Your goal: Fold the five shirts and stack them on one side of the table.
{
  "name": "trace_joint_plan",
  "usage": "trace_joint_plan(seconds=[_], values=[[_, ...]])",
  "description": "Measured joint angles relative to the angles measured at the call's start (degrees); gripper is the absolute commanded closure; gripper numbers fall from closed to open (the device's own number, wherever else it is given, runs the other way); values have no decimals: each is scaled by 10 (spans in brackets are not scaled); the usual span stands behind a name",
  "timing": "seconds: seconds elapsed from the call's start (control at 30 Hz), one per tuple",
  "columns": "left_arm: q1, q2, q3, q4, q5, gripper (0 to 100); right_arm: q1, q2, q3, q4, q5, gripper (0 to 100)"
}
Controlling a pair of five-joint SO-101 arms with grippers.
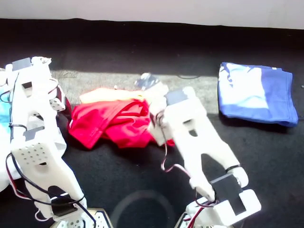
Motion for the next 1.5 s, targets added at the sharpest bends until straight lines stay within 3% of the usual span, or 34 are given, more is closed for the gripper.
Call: trace_joint_plan(seconds=[0.2, 0.4, 0.7, 0.87, 1.13, 1.5], values=[[0, -82, 0, 36, 0, 808, -5, 0, 89, -113, -17, 687], [0, -149, 4, 47, -1, 808, -6, 0, 120, -187, -21, 995], [0, -172, 4, 47, -1, 808, 32, 0, 120, -203, -21, 993], [0, -172, 4, 47, -1, 808, 84, 0, 113, -204, 36, 993], [0, -175, 28, 51, -1, 808, 215, 0, -61, -190, 70, 993], [82, -175, 148, 51, 1, 808, 231, 0, -280, -178, 108, 993]])
